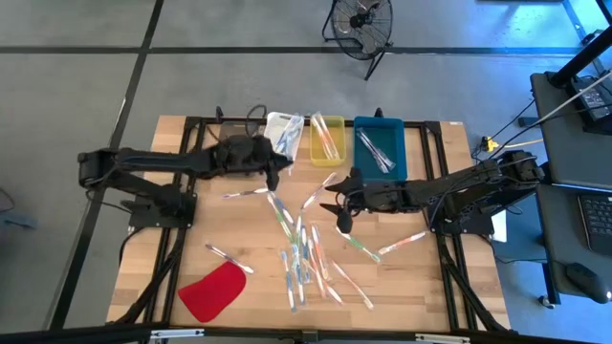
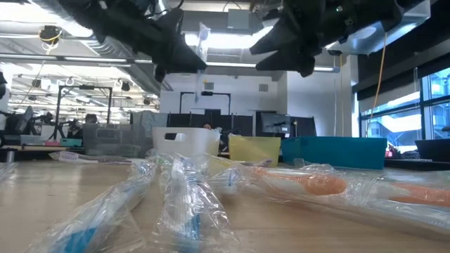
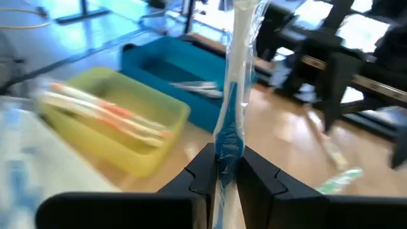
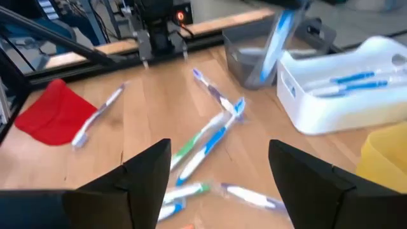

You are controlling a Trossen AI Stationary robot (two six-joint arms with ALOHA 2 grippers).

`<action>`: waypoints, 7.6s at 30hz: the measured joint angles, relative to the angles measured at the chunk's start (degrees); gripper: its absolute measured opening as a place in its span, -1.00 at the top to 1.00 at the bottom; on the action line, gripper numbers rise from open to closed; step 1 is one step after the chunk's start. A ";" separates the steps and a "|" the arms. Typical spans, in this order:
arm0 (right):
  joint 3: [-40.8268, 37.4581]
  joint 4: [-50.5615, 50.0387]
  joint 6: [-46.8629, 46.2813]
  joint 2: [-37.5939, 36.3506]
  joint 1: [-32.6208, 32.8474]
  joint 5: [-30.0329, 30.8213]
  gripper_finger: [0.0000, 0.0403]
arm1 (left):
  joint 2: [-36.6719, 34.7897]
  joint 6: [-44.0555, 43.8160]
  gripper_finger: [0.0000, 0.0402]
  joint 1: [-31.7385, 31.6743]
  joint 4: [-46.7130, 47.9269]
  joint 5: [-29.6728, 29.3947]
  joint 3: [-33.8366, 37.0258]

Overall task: Pick & Place Toothbrushes
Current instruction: Put the blue toothbrush into the white bin, then put the green toothbrush into the black bin

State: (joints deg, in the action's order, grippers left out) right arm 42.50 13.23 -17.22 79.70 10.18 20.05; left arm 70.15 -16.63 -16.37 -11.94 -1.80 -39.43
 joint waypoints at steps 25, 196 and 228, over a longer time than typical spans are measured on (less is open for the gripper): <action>-0.02 -0.91 -1.00 0.00 0.02 -0.02 -0.05 | 14.96 5.43 0.82 -20.75 33.04 -2.93 -23.22; 10.23 -51.56 -34.59 18.43 19.89 -18.99 -0.12 | 10.32 -10.75 0.36 29.01 34.44 -15.28 -8.67; 10.12 -47.58 -31.47 16.23 17.49 -9.92 0.93 | 10.34 -5.42 0.36 23.77 7.23 -5.73 5.28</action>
State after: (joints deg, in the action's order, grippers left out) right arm 52.62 -34.35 -48.69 95.93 27.67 10.14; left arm 80.49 -22.05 7.40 -4.70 -7.53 -34.15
